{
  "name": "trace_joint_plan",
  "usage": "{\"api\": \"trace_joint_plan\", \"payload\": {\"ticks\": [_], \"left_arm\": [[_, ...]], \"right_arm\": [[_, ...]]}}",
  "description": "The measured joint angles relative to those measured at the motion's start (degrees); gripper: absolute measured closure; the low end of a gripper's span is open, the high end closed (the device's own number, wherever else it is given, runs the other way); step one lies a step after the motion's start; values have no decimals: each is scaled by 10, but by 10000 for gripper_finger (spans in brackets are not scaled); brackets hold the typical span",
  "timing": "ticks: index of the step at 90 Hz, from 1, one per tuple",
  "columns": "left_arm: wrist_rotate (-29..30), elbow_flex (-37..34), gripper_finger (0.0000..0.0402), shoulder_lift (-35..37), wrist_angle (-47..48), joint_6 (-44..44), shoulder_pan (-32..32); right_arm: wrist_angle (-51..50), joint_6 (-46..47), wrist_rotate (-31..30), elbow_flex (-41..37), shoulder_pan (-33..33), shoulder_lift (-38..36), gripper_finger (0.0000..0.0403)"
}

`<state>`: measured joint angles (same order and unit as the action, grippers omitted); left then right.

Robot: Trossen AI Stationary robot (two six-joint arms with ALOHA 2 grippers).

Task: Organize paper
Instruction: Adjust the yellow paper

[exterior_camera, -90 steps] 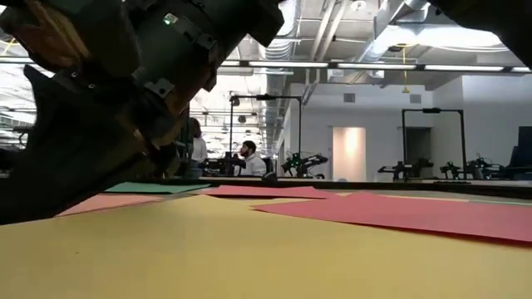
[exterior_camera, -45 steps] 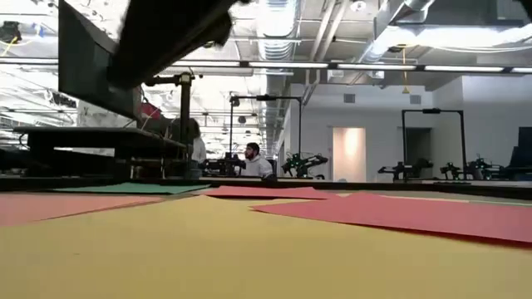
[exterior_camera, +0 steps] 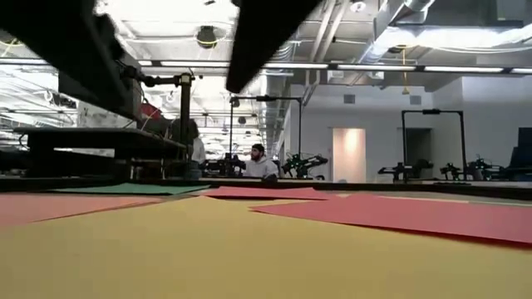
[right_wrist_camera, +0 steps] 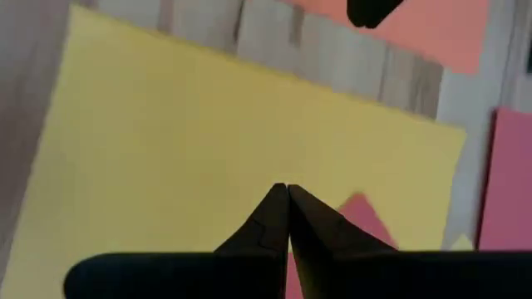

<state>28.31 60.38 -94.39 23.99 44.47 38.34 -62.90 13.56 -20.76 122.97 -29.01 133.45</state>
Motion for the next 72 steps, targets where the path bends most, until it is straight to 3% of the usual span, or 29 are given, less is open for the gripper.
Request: {"api": "trace_joint_plan", "payload": {"ticks": [13,31,41,54,72], "left_arm": [[-22,0,402,-16,-42,-40,-25],[-45,0,402,-47,-114,-101,-61],[-80,0,402,-74,-125,-108,-88],[-118,0,402,-101,-131,-109,-113],[-134,0,402,-117,-133,-111,-117]], "right_arm": [[85,43,-40,-174,-15,-114,403],[351,103,-56,-523,-18,-346,403],[484,126,-61,-669,-11,-440,403],[556,160,-58,-764,-9,-514,403],[558,165,-63,-787,-10,-536,403]]}}
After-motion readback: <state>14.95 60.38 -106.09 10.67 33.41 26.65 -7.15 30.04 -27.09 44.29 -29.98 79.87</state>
